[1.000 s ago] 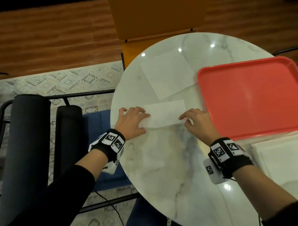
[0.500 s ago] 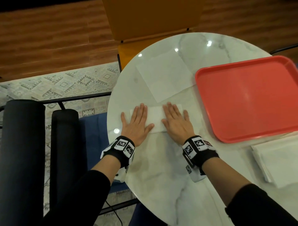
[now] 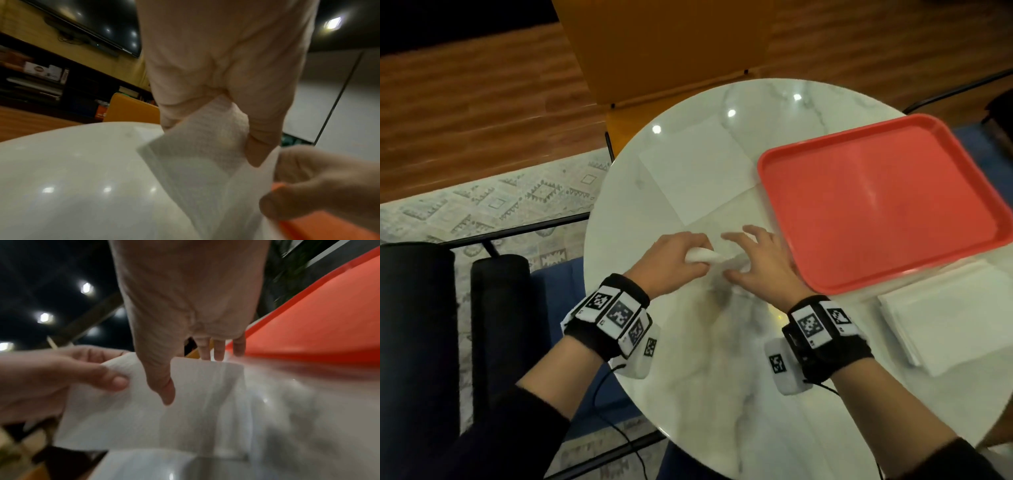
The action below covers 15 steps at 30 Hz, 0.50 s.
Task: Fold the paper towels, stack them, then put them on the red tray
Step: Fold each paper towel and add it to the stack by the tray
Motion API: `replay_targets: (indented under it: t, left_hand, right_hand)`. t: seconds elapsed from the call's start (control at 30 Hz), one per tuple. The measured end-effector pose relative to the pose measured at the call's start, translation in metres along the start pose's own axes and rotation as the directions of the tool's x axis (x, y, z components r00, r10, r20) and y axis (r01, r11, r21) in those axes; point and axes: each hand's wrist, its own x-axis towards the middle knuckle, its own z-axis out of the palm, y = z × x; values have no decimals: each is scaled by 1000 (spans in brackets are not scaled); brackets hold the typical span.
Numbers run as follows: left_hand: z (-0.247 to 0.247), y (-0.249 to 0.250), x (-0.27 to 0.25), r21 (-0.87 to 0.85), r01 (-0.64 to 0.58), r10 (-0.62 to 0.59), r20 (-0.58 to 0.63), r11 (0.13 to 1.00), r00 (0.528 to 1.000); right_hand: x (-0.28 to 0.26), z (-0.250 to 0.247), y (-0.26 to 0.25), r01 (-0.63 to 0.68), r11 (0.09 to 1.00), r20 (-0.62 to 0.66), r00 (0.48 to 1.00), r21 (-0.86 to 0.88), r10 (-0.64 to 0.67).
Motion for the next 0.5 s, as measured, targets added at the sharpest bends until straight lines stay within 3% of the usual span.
replay_targets:
  t: [0.1, 0.2, 0.27, 0.37, 0.43, 0.5]
  left_hand:
    - [-6, 38, -12, -222, -85, 87, -1, 971, 996]
    - [-1, 62, -8, -415, -86, 97, 4, 906, 995]
    - [6, 67, 8, -442, -57, 59, -8, 895, 998]
    - [15, 47, 53, -184, 1, -21, -107, 983, 994]
    - [16, 28, 83, 107, 107, -92, -141, 988, 986]
    - [16, 14, 107, 322, 187, -146, -149, 928, 978]
  right_hand:
    - [-29, -39, 26, -3, 968, -14, 1000, 250, 6]
    - [-65, -72, 60, -84, 722, -57, 984, 687, 169]
    - [-86, -88, 89, -92, 557, -96, 949, 825, 299]
    - [-108, -113, 138, -124, 456, -97, 897, 881, 431]
    - [-120, -131, 172, -197, 476, -80, 863, 857, 500]
    - [-129, -149, 203, -281, 554, -91, 831, 784, 549]
